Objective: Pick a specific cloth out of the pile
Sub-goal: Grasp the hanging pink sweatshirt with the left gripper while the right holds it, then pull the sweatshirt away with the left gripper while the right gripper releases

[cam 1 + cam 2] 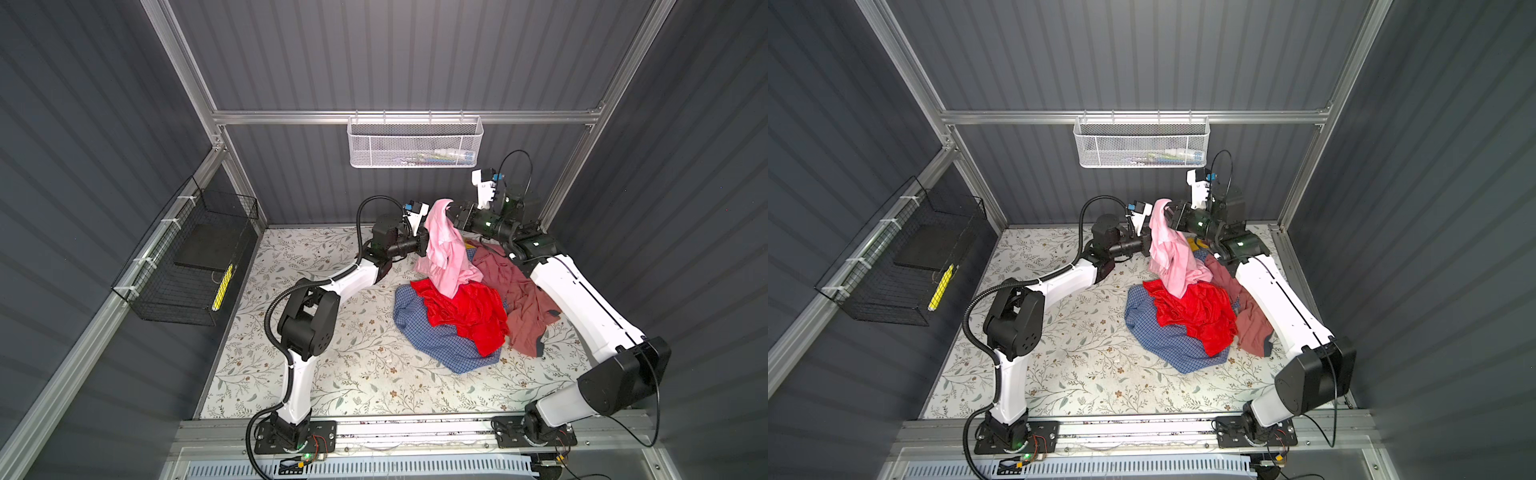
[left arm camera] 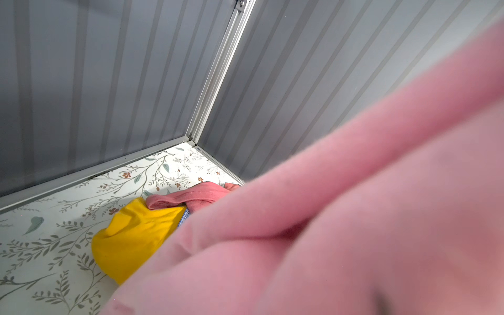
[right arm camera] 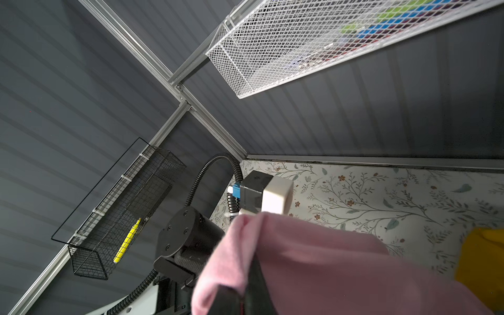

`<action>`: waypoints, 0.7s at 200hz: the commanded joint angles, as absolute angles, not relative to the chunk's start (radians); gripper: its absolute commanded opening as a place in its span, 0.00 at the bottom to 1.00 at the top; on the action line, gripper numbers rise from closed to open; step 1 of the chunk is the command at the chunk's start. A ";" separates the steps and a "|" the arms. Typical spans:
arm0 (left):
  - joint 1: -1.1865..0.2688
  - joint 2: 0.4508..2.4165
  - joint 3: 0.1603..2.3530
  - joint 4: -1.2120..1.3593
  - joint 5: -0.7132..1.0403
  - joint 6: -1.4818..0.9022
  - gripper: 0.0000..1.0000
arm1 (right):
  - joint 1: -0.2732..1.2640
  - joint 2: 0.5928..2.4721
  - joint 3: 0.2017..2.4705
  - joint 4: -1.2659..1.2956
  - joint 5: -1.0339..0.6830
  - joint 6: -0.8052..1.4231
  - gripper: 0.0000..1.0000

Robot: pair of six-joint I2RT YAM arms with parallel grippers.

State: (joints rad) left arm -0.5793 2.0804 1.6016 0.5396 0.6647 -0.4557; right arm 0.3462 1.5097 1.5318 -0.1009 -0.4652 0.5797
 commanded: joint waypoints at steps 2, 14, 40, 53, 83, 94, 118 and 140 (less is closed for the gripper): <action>-0.578 2.021 1.622 0.556 0.658 -0.417 0.00 | 0.341 1.480 1.515 -0.092 -0.456 0.575 0.00; -0.575 2.013 1.619 0.549 0.657 -0.414 0.00 | 0.335 1.474 1.504 -0.093 -0.453 0.577 0.00; -0.568 1.996 1.595 0.545 0.647 -0.417 0.00 | 0.323 1.463 1.487 -0.101 -0.441 0.580 0.01; -0.565 1.985 1.576 0.546 0.629 -0.417 0.00 | 0.317 1.457 1.480 -0.117 -0.420 0.579 0.01; -0.535 1.949 1.529 0.591 0.587 -0.449 0.00 | 0.305 1.445 1.455 -0.143 -0.375 0.583 0.07; -0.522 1.943 1.521 0.602 0.580 -0.468 0.00 | 0.303 1.445 1.451 -0.150 -0.373 0.579 0.07; -0.504 1.924 1.523 0.600 0.566 -0.481 0.00 | 0.304 1.455 1.453 -0.163 -0.376 0.576 0.20; -0.493 1.913 1.542 0.598 0.549 -0.502 0.00 | 0.305 1.471 1.461 -0.160 -0.392 0.577 0.45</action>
